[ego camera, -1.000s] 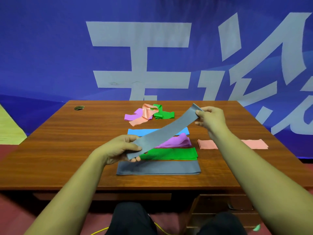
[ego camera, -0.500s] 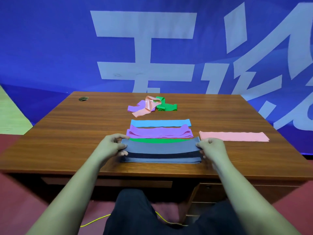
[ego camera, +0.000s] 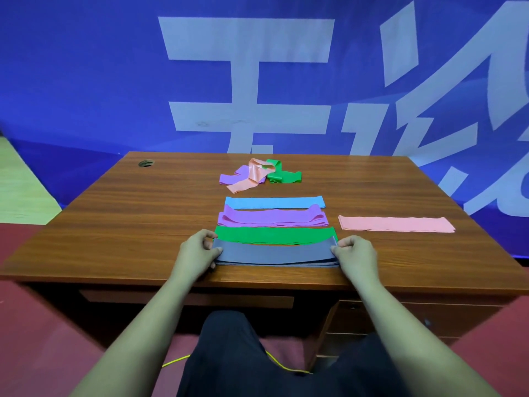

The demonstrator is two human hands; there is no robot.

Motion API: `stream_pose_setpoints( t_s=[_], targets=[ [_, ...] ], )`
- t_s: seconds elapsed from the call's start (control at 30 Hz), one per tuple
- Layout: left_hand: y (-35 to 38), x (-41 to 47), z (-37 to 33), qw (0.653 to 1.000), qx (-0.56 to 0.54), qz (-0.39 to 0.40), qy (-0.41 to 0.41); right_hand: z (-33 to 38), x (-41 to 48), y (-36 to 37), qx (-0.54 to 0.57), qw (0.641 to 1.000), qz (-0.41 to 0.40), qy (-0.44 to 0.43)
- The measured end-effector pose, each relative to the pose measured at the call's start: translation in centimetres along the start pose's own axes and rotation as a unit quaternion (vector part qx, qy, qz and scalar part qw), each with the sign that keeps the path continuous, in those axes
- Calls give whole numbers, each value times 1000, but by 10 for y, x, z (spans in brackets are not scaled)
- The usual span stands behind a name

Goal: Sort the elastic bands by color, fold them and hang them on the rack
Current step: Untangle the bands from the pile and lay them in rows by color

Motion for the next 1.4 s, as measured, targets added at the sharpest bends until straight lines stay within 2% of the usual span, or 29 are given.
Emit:
stream_pose_setpoints(
  t_s=[0.23, 0.33, 0.5, 0.6, 0.83, 1.0, 1.13, 1.27, 1.4],
  targets=[
    [9, -2, 4, 990, 136, -21, 24, -18, 0, 16, -75, 997, -4, -31],
    [7, -6, 3, 986, 163, -39, 8, -12, -3, 15, -106, 993, -4, -55],
    [-4, 7, -16, 978, 169, -103, 66, 23, 12, 18, -117, 985, 2, -124],
    [-3, 31, -36, 980, 157, -82, 85, 55, 31, 30, -122, 977, 33, -169],
    [11, 116, -75, 981, 155, -32, 108, 111, 88, 74, -179, 957, 79, -213],
    [27, 183, -68, 987, 148, -15, 54, 144, 131, 121, -214, 939, 102, -250],
    [32, 229, -38, 987, 151, -41, -33, 166, 161, 163, -245, 917, 125, -289],
    [42, 253, -13, 973, 194, -34, -123, 176, 177, 202, -262, 894, 161, -327],
    [48, 264, -3, 965, 220, -55, -129, 178, 180, 227, -260, 879, 199, -346]
  ],
)
Point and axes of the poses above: each hand's wrist, its own x-axis towards the middle knuckle, its own y-axis out of the palm, z = x × y, the point moved 6 cm from there along x, towards the middle knuckle, and after that the axes turned 1 degree about z, right-handed, at the moved point
